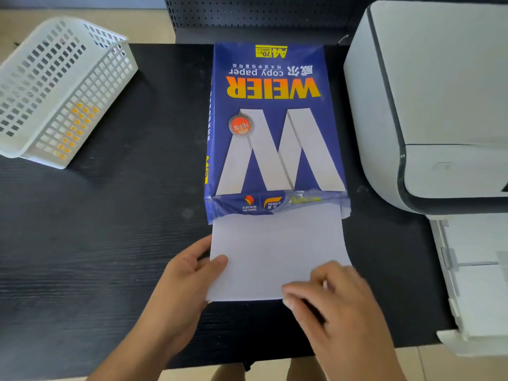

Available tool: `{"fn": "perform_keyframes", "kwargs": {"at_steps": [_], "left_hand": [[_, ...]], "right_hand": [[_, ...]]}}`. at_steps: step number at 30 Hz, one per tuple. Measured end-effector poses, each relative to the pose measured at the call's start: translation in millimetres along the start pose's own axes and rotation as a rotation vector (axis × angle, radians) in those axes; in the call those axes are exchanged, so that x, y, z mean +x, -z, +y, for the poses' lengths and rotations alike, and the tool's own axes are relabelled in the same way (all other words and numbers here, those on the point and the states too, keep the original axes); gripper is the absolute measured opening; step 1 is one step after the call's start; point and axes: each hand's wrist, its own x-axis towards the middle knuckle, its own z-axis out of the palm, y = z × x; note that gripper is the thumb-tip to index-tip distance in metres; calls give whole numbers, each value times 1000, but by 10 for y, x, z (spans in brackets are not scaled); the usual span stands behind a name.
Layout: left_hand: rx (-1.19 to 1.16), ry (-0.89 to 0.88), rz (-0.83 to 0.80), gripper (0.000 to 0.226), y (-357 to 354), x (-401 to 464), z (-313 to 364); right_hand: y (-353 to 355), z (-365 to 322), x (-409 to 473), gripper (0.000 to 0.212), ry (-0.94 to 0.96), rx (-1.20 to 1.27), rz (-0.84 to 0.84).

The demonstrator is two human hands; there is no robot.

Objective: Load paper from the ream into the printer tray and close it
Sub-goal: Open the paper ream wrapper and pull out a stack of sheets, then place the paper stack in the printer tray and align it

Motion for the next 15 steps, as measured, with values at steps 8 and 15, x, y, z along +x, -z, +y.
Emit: {"fn": "perform_keyframes", "kwargs": {"at_steps": [8, 15], "left_hand": [[-13, -75, -2, 39, 74, 33, -129], [2, -122, 62, 40, -7, -141, -286]], "right_hand": [[282, 281, 444, 51, -668, 543, -119], [358, 380, 249, 33, -683, 660, -147]]}}
